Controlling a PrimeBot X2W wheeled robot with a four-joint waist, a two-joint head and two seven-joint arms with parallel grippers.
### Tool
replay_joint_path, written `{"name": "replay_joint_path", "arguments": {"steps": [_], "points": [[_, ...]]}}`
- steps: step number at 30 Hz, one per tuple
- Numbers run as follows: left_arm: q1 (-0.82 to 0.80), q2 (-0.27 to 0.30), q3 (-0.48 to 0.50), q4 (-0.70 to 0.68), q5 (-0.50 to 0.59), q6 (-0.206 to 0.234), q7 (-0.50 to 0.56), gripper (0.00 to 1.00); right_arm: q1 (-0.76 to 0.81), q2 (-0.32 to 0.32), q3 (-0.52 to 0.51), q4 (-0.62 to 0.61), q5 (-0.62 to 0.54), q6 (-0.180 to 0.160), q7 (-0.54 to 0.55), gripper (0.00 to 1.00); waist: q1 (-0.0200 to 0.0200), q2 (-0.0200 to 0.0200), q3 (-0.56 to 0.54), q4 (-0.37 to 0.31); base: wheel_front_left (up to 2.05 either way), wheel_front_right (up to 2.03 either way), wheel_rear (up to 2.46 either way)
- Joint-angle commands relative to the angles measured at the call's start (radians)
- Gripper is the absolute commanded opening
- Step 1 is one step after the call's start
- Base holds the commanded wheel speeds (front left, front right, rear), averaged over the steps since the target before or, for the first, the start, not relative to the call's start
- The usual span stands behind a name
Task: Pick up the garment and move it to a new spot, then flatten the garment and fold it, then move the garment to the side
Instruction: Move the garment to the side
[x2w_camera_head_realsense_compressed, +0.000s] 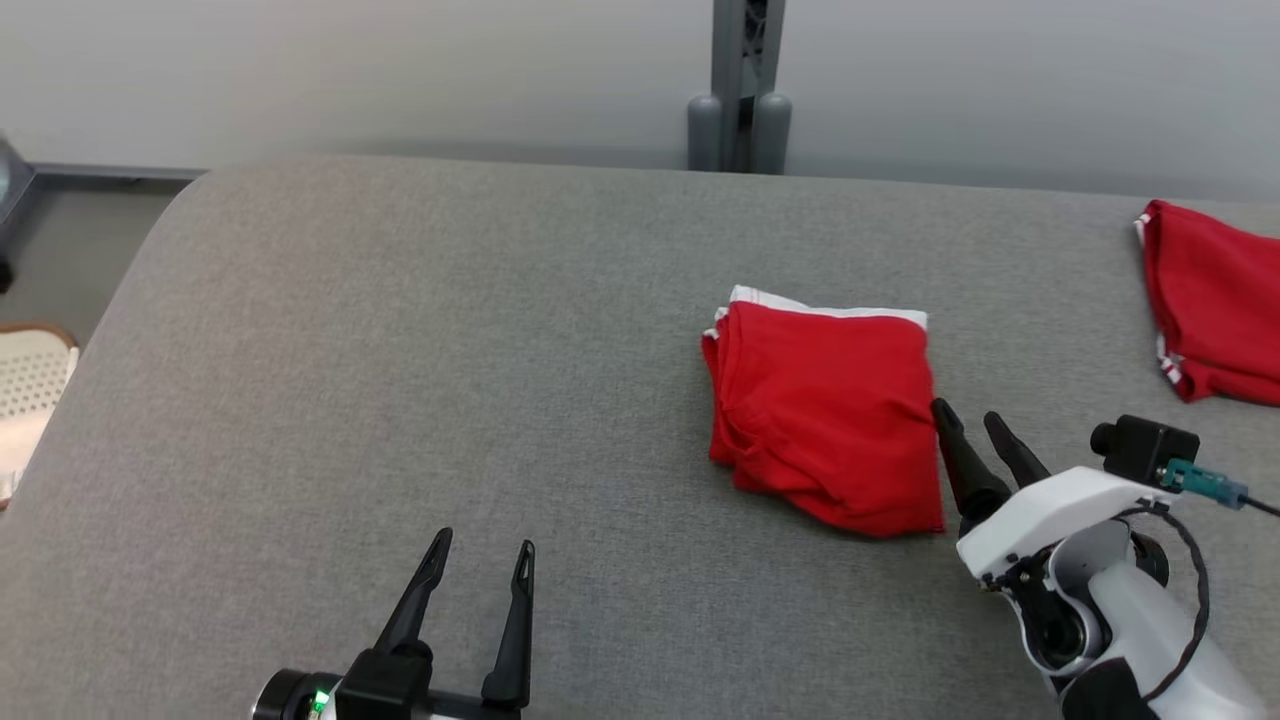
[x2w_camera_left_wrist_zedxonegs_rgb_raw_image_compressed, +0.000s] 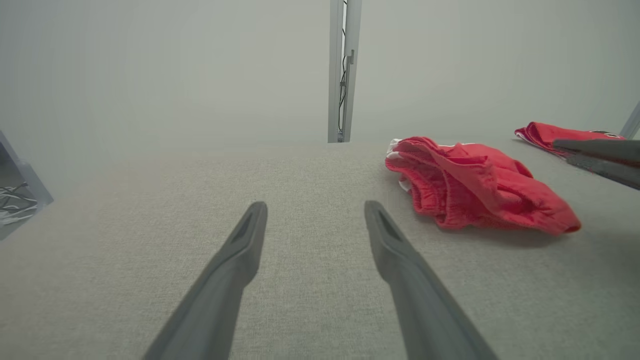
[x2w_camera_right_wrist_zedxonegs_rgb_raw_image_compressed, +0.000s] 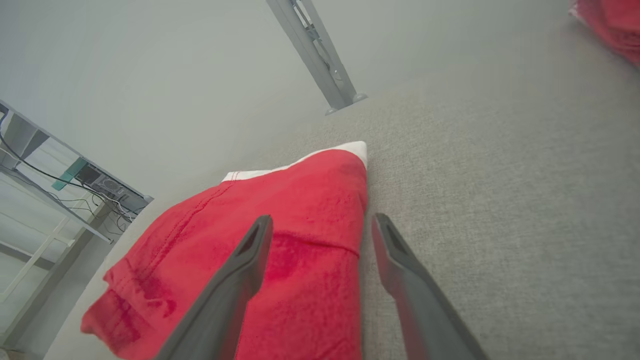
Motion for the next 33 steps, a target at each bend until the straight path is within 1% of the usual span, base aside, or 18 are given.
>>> {"name": "replay_joint_path", "arguments": {"steps": [1,3,5,14,15,16,17,18,19,20,27,29,33], "points": [[-0.027,0.003,-0.003,0.004,0.004,-0.006,-0.004,1.0,-0.031,-0.009,0.0,0.036,0.043,0.0,0.019,1.0,0.0,0.0,0.028,0.027,0.0,0.0,0.0],[-0.038,0.003,-0.013,0.008,0.003,-0.006,-0.004,1.0,-0.073,-0.014,-0.003,0.083,0.106,0.0,0.036,1.0,0.0,0.0,0.047,0.045,0.0,0.0,0.0],[-0.049,0.003,-0.016,0.008,-0.001,-0.003,-0.004,1.0,-0.097,-0.02,0.0,0.11,0.139,0.0,0.044,1.0,0.0,0.0,0.06,0.053,0.0,0.0,0.0],[-0.077,0.002,-0.029,0.007,-0.007,0.003,-0.004,1.0,-0.174,-0.038,0.045,0.208,0.21,0.0,0.084,1.0,0.0,0.0,0.1,0.079,0.0,0.0,0.0],[-0.08,0.002,-0.03,0.007,-0.008,0.004,-0.004,1.0,-0.178,-0.036,0.054,0.216,0.217,0.0,0.091,0.98,0.0,0.0,0.103,0.08,0.0,0.0,0.0],[-0.082,0.002,-0.03,0.008,-0.01,0.005,-0.004,1.0,-0.182,-0.034,0.062,0.222,0.223,0.0,0.095,0.84,0.0,0.0,0.105,0.08,0.0,0.0,0.0],[-0.084,0.002,-0.031,0.008,-0.011,0.007,-0.004,1.0,-0.186,-0.033,0.07,0.228,0.231,0.0,0.1,0.68,0.0,0.0,0.108,0.081,0.0,0.0,0.0],[-0.086,0.002,-0.033,0.009,-0.012,0.008,-0.004,1.0,-0.189,-0.032,0.077,0.234,0.239,0.0,0.101,0.4,0.0,0.0,0.11,0.082,0.0,0.0,0.0],[-0.087,0.002,-0.034,0.01,-0.013,0.008,-0.004,1.0,-0.192,-0.035,0.085,0.237,0.244,0.0,0.101,0.24,0.0,0.0,0.112,0.084,0.0,0.0,0.0],[-0.087,0.002,-0.035,0.011,-0.013,0.008,-0.004,1.0,-0.196,-0.038,0.095,0.241,0.243,0.0,0.094,0.0,0.0,0.0,0.112,0.085,0.0,0.0,0.0],[-0.098,0.002,-0.042,0.012,-0.013,0.005,-0.004,1.0,-0.239,-0.075,0.171,0.287,0.173,0.0,-0.034,0.0,0.0,0.0,0.112,0.092,0.0,0.0,0.0],[-0.097,0.002,-0.045,0.008,-0.013,0.006,-0.004,1.0,-0.254,-0.078,0.177,0.298,0.164,0.0,-0.07,0.0,0.0,0.0,0.112,0.09,0.0,0.0,0.0],[-0.102,0.003,-0.041,0.003,-0.002,0.005,-0.004,1.0,-0.277,-0.087,0.2,0.301,0.117,0.0,-0.108,0.0,0.0,0.0,0.118,0.066,0.0,0.0,0.0]]}}
